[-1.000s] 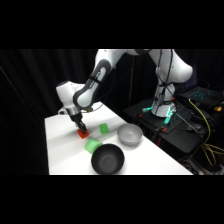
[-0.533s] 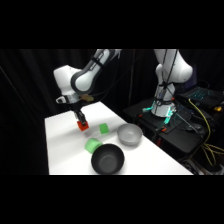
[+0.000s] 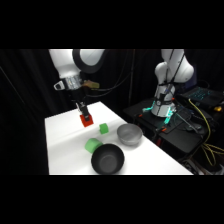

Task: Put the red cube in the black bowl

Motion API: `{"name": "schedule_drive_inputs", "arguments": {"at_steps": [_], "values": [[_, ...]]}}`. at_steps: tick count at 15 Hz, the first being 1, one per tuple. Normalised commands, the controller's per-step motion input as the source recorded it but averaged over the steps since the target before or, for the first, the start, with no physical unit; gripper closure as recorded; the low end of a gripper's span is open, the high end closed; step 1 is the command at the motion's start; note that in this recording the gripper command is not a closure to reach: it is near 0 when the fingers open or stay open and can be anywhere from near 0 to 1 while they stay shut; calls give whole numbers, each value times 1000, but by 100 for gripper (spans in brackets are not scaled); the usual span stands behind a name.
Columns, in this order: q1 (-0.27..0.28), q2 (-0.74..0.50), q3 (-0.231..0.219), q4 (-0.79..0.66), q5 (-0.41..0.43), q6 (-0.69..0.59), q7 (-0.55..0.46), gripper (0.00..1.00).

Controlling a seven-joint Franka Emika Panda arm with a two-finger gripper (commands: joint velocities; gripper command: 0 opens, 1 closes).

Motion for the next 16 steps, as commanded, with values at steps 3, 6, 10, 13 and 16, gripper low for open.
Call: {"name": "schedule_drive_inputs", "arguments": {"at_steps": [3,6,10,13,16], "values": [[314,-108,-5,42,92,-126,568,100],[225,29,6,130,65,-120,418,100],[134,98,-1,58,-17,128,184,100],[75,235,-16,102,-66,334,71,100],[55,301,-44,193,-71,195,105,100]]}}
